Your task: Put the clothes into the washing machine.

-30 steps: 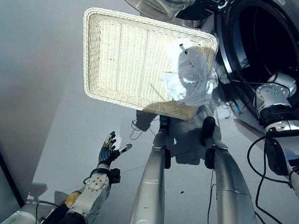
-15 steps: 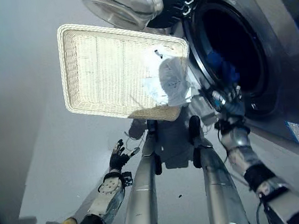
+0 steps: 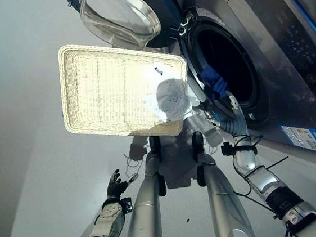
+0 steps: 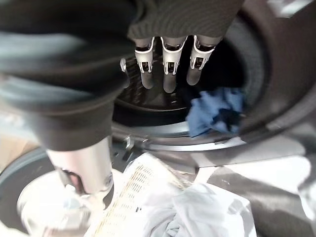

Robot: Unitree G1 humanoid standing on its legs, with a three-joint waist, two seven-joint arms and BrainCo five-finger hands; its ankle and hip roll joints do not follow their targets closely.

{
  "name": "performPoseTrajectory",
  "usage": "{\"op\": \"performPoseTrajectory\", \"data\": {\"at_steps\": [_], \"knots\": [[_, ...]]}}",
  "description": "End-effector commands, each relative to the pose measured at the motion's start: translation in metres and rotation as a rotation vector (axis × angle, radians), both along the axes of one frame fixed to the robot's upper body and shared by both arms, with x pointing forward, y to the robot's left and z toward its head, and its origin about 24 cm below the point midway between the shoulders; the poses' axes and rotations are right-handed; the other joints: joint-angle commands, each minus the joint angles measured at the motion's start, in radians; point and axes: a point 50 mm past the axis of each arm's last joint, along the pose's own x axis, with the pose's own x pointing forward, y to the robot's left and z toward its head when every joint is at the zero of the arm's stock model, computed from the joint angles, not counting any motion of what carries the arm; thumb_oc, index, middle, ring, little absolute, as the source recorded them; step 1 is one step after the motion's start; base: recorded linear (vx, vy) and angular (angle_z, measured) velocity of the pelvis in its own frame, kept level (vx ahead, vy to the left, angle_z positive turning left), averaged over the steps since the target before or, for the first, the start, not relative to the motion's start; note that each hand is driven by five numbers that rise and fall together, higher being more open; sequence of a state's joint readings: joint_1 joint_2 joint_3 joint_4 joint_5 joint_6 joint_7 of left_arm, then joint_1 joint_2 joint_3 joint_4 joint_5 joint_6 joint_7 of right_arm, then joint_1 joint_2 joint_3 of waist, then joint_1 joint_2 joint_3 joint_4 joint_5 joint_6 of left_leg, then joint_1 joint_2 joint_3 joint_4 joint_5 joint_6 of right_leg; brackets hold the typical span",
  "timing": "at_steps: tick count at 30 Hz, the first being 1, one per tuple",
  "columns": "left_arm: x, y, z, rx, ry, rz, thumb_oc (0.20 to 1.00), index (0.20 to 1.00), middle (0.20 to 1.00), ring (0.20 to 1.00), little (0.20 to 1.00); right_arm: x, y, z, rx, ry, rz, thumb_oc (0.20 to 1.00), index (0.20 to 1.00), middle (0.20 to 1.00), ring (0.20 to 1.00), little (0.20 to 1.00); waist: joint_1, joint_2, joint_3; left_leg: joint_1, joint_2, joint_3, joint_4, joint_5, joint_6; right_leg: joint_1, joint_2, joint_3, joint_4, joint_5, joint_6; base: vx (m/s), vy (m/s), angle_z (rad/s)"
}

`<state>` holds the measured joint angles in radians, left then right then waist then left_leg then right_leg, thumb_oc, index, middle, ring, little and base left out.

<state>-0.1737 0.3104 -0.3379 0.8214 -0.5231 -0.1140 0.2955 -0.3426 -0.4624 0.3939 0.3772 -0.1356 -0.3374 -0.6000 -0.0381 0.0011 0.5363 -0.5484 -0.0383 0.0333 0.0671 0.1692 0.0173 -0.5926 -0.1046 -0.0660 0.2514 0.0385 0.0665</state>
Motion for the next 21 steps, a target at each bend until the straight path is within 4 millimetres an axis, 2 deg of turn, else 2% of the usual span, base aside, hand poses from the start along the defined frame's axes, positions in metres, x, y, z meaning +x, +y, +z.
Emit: {"op": "performPoseTrajectory", "data": {"at_steps": [1,8,15,18,21], "knots": [[-0.012,0.020,-0.007,0.037,0.051,0.040,1.000,1.000,1.000,1.000,1.000,0.000,0.012,0.025,-0.147,-0.097,0.103,1.000,1.000,1.000,1.000,1.000,0.018,-0.014,-0.016,0.050,-0.053,0.001,0.062,-0.110,-0.015,0.028,0.040,-0.005,-0.108,0.119,0.060,-0.04,-0.022,0.02],[0.000,0.021,-0.001,0.044,0.022,0.024,1.000,1.000,1.000,1.000,1.000,0.023,0.023,0.046,-0.437,-0.140,0.111,1.000,1.000,1.000,1.000,1.000,0.060,0.000,-0.016,0.058,-0.056,-0.026,0.052,-0.102,-0.017,0.046,0.023,-0.029,-0.099,0.103,0.065,-0.05,-0.028,0.10],[0.006,0.017,0.002,0.055,0.016,-0.019,1.000,1.000,1.000,1.000,1.000,0.048,0.025,0.057,-0.666,-0.124,0.053,1.000,1.000,1.000,1.000,1.000,0.109,0.023,-0.016,0.038,-0.061,-0.064,0.029,-0.077,-0.021,0.043,0.016,-0.062,-0.094,0.087,0.058,-0.04,-0.059,0.17],[0.007,0.014,0.002,0.054,0.017,-0.037,1.000,1.000,1.000,1.000,1.000,0.057,0.026,0.062,-0.720,-0.097,0.039,1.000,1.000,1.000,1.000,1.000,0.125,0.031,-0.016,0.020,-0.061,-0.075,0.026,-0.066,-0.026,0.033,0.016,-0.074,-0.088,0.081,0.053,-0.03,-0.057,0.19],[0.010,0.011,0.003,0.052,0.015,-0.058,1.000,1.000,1.000,1.000,1.000,0.070,0.021,0.060,-0.750,0.017,0.000,1.000,1.000,1.000,1.000,1.000,0.147,0.040,-0.016,0.001,-0.061,-0.092,0.022,-0.055,-0.031,0.018,0.018,-0.090,-0.079,0.074,0.048,-0.02,-0.074,0.20]]}}
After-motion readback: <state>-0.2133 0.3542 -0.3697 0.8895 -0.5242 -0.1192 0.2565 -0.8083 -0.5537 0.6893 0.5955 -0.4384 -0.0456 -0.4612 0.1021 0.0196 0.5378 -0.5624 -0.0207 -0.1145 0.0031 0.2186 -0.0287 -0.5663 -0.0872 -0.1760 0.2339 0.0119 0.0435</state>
